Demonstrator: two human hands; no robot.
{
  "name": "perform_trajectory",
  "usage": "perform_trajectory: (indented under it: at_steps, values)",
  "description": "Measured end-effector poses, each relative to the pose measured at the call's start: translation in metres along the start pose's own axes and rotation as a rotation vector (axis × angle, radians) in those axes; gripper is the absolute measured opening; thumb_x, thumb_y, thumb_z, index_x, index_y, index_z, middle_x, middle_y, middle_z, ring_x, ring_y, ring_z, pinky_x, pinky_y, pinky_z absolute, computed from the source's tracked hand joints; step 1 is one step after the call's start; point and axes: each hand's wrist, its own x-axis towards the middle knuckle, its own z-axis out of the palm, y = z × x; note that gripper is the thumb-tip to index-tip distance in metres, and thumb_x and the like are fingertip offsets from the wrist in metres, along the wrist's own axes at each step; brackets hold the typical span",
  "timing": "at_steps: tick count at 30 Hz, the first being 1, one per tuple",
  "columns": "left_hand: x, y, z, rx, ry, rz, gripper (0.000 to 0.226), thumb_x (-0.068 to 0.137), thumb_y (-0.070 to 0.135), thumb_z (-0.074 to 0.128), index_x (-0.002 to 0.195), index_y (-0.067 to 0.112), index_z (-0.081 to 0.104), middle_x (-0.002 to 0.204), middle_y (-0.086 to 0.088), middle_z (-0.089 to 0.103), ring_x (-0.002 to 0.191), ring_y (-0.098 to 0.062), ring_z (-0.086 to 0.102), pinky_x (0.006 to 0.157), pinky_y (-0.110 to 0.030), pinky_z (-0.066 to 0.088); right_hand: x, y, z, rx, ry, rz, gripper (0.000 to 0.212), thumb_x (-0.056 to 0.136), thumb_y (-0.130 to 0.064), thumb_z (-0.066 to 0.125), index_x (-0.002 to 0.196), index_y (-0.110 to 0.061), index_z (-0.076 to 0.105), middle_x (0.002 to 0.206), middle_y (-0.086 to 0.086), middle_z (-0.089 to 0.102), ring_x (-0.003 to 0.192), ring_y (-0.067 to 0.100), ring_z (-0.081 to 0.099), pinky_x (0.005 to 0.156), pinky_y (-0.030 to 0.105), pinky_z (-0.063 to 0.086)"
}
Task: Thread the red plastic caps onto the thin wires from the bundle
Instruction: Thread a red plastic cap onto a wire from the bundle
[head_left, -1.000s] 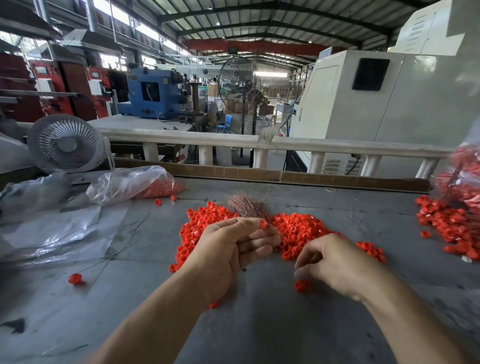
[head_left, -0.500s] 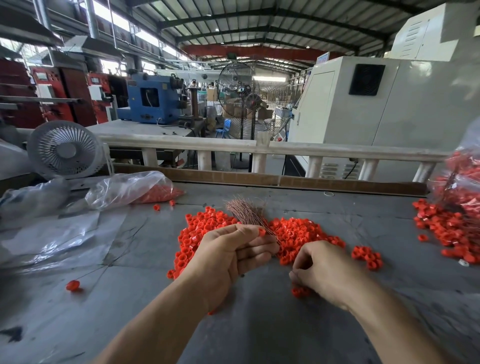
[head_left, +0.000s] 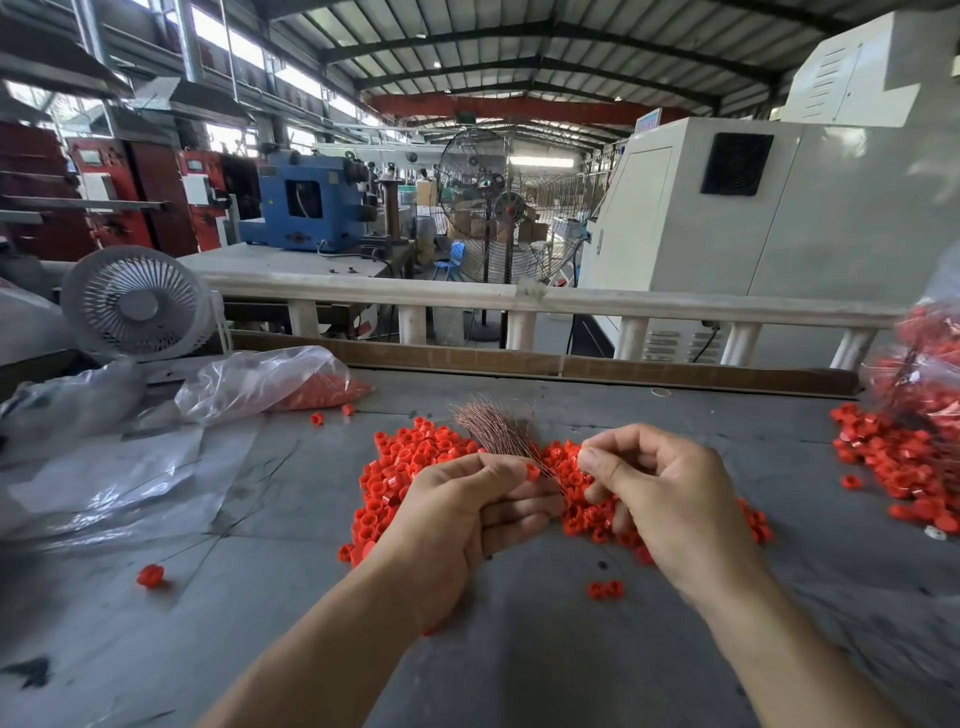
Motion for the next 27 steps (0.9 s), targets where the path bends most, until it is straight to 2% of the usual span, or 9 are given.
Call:
perform_trajectory:
  at_steps: [6, 11, 15, 17, 20, 27]
  values:
    - [0.0, -0.003, 0.0, 0.023, -0.029, 0.049, 0.009, 0.094, 0.008, 0.065, 0.097, 0.0, 0.069, 0.096, -0.026, 0.075, 0.084, -0.029, 0.077, 0.066, -0.028, 0.062, -0.005, -0.004, 0.01, 0.084, -0.046, -0.082, 0.01, 0.086, -0.017, 0.081, 0.082, -0.026, 0.078, 0.065, -0.002, 0.072, 0.05, 0.002, 0.058, 0.05, 0.013, 0.044]
    - [0.0, -0.005, 0.0, 0.039, -0.064, 0.103, 0.03, 0.082, 0.019, 0.073, 0.104, -0.001, 0.07, 0.102, -0.027, 0.074, 0.089, -0.03, 0.077, 0.07, -0.029, 0.061, -0.007, -0.003, 0.012, 0.096, -0.026, -0.114, 0.015, 0.085, -0.019, 0.081, 0.083, -0.033, 0.078, 0.07, -0.01, 0.074, 0.06, 0.0, 0.064, 0.056, 0.011, 0.046]
    - [0.0, -0.006, 0.0, 0.065, -0.083, 0.177, 0.02, 0.081, 0.023, 0.074, 0.096, 0.01, 0.077, 0.103, -0.025, 0.075, 0.093, -0.032, 0.076, 0.074, -0.03, 0.062, -0.008, -0.006, 0.013, 0.136, -0.007, -0.116, 0.018, 0.087, -0.011, 0.079, 0.084, -0.029, 0.079, 0.075, -0.009, 0.077, 0.061, -0.003, 0.067, 0.055, 0.01, 0.048]
    - [0.0, -0.006, 0.001, 0.088, -0.081, 0.206, 0.017, 0.081, 0.025, 0.074, 0.094, 0.014, 0.078, 0.103, -0.024, 0.076, 0.094, -0.032, 0.076, 0.073, -0.029, 0.061, -0.009, -0.008, 0.013, 0.134, -0.005, -0.133, 0.019, 0.087, -0.01, 0.078, 0.086, -0.029, 0.079, 0.078, -0.01, 0.077, 0.066, -0.002, 0.07, 0.059, 0.01, 0.05]
    - [0.0, -0.007, 0.002, 0.121, -0.07, 0.247, 0.024, 0.084, 0.024, 0.073, 0.101, 0.007, 0.074, 0.101, -0.023, 0.076, 0.095, -0.033, 0.076, 0.073, -0.028, 0.062, -0.012, -0.011, 0.012, 0.055, -0.005, -0.177, 0.016, 0.087, -0.015, 0.079, 0.087, -0.032, 0.079, 0.082, -0.016, 0.077, 0.08, 0.001, 0.072, 0.069, 0.014, 0.054]
    - [-0.001, -0.007, 0.003, 0.178, -0.077, 0.31, 0.032, 0.086, 0.019, 0.068, 0.11, -0.003, 0.068, 0.097, -0.023, 0.076, 0.093, -0.034, 0.076, 0.075, -0.031, 0.062, -0.016, -0.016, 0.013, -0.003, -0.013, -0.248, 0.014, 0.084, -0.012, 0.081, 0.085, -0.026, 0.079, 0.083, -0.018, 0.075, 0.085, 0.002, 0.071, 0.073, 0.011, 0.052]
